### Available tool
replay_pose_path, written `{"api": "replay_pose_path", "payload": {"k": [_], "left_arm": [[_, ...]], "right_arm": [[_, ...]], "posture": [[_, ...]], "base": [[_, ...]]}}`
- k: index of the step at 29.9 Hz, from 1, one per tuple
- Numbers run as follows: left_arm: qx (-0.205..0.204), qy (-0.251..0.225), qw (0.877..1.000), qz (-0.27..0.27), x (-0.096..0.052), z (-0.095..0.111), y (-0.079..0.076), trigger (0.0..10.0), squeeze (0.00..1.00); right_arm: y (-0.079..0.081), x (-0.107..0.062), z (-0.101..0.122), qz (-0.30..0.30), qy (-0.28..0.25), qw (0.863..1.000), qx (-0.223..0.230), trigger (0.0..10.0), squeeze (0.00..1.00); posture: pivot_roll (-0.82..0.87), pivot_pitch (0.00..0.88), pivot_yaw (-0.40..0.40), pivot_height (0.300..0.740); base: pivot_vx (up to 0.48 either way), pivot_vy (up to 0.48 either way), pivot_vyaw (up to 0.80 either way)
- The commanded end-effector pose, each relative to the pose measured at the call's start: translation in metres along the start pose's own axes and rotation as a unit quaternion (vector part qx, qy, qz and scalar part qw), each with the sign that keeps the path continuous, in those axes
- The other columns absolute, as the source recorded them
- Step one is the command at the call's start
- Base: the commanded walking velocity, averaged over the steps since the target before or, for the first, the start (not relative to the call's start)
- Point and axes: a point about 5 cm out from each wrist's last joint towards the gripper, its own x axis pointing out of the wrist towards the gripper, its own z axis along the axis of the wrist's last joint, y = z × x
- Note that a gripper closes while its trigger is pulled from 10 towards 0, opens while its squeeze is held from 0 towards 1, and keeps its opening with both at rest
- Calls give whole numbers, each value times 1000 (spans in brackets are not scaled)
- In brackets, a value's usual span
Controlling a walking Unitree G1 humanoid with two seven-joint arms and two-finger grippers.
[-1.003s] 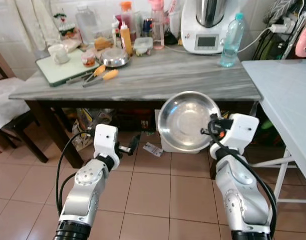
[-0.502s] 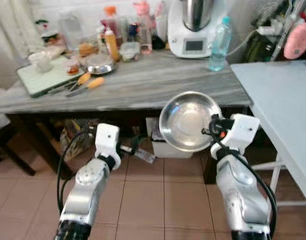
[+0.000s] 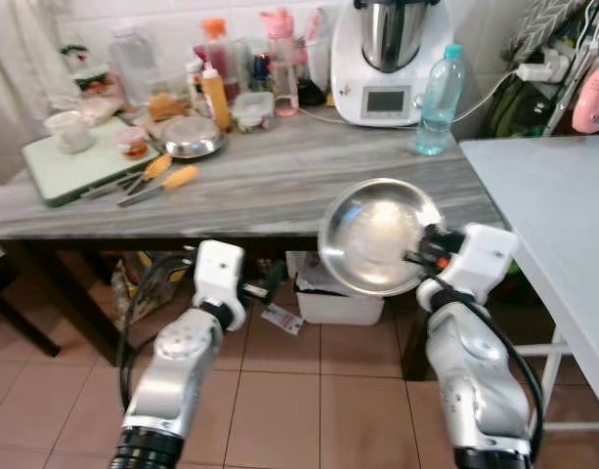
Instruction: Setting the table
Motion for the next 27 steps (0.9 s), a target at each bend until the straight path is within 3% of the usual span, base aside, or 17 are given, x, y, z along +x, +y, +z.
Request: {"api": "replay_pose_path", "payload": {"k": [1,21,27], "left_arm": [[2,-5,1000,-12,3,3,-6,10000,0],[11,-3,1000,-7,3,5,-3,10000,0],[17,-7,1000,3,-1,6,3,10000,0]], "right_arm": [[-3,1,3,-8,-6,1000,1,10000,0],[-2,1,0,-7,-4,1000,-2,10000,0],[-1,0,-2,-4,-1,1000,-1,10000,0]], "posture": [[-38,0,75,740],[-35,0,86,740],[-31,0,86,740]], "base": [[480,0,0],[471,0,0],[57,0,0]]}}
